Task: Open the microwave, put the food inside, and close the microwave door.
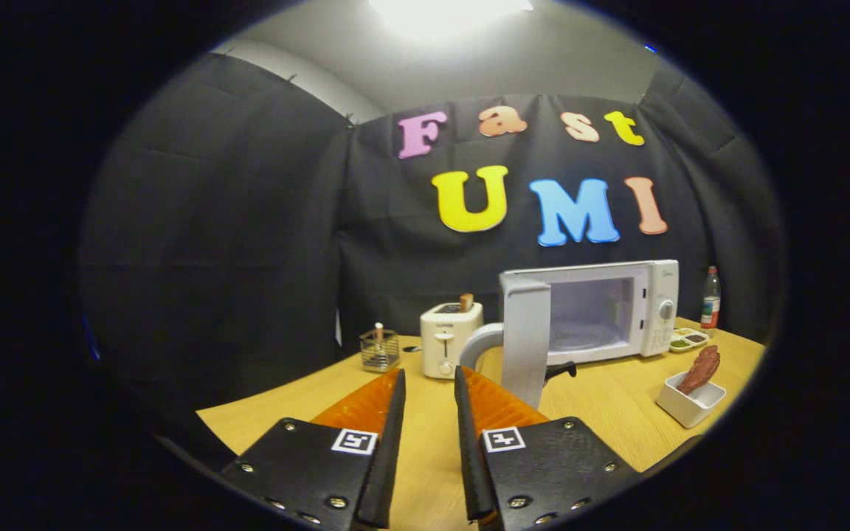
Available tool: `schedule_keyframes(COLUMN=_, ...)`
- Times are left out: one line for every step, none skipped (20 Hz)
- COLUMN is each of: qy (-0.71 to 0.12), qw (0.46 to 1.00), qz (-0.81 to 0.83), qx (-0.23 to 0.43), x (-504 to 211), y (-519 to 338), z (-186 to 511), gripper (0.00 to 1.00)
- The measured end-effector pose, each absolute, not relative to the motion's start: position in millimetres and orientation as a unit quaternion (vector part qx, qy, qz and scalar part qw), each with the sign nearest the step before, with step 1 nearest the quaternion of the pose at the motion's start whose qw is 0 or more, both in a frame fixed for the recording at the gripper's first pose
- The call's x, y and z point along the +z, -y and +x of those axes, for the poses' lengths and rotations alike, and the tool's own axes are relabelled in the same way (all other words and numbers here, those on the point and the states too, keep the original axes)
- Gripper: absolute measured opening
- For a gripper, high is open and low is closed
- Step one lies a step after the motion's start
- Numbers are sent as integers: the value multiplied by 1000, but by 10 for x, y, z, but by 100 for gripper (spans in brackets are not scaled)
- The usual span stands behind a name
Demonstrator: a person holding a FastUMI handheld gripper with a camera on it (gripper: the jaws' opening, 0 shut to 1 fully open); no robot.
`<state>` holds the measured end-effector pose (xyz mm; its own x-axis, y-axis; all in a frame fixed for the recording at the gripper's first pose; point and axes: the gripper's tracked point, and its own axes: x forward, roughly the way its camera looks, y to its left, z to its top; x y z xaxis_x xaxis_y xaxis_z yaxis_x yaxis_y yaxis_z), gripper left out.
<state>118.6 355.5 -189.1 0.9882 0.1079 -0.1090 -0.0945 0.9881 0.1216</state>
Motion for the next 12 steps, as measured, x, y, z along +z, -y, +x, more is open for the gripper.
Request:
schedule_keyframes(qy=-33, qw=995, qz=59, qx=67, x=-1728, y=-3491, z=1062, gripper=43)
schedule_keyframes(qy=-13, qw=995, qz=57, qx=81, x=-1583, y=-3425, z=995, gripper=53)
schedule_keyframes(qy=1, qw=994, qz=52, qx=94, x=-1500, y=-3378, z=945, gripper=58)
schedule_keyframes(qy=7, qw=993, qz=42, qx=109, x=-1453, y=-3317, z=910, gripper=70)
schedule_keyframes(qy=6, qw=992, qz=31, qx=122, x=-1445, y=-3254, z=881, gripper=77)
schedule_keyframes(qy=4, qw=991, qz=18, qx=131, x=-1448, y=-3155, z=859, gripper=88)
schedule_keyframes(qy=0, qw=991, qz=6, qx=132, x=-1451, y=-3016, z=841, gripper=92)
schedule_keyframes(qy=-4, qw=992, qz=0, qx=128, x=-1469, y=-2849, z=830, gripper=94)
schedule_keyframes(qy=-6, qw=992, qz=-1, qx=125, x=-1482, y=-2701, z=822, gripper=94)
schedule_keyframes(qy=-8, qw=992, qz=0, qx=124, x=-1480, y=-2560, z=827, gripper=94)
schedule_keyframes(qy=-12, qw=993, qz=3, qx=120, x=-1480, y=-2407, z=840, gripper=94)
schedule_keyframes(qy=-17, qw=993, qz=6, qx=113, x=-1499, y=-2227, z=845, gripper=94)
